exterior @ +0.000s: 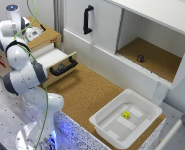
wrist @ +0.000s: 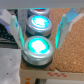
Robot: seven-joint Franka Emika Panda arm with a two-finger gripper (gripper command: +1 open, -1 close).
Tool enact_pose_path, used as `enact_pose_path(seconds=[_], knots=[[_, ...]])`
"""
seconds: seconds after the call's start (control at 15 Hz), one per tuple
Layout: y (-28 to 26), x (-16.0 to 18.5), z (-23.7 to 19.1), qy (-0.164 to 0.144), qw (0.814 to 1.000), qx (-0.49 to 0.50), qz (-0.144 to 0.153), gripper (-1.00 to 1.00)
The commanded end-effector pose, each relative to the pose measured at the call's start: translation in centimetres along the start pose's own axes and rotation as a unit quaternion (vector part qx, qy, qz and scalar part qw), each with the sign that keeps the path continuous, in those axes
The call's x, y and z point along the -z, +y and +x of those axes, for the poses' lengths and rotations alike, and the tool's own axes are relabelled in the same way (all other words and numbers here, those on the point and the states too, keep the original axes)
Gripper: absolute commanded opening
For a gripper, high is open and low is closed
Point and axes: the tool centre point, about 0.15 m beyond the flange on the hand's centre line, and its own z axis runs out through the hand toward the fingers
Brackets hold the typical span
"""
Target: Push the green button to turn off the green light
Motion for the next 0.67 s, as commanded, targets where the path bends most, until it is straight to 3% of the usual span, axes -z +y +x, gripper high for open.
enact_pose_path(seconds=[0.0, 0.2, 0.6], knots=[[-0.9, -0.4, 2.8, -0.077, 0.997, -0.001, -0.001, -1.00], [-0.6, -1.3, 3.4, -0.067, 0.998, -0.012, -0.015, -1.00], [1.1, -3.4, 4.4, -0.073, 0.997, -0.031, -0.002, -1.00]])
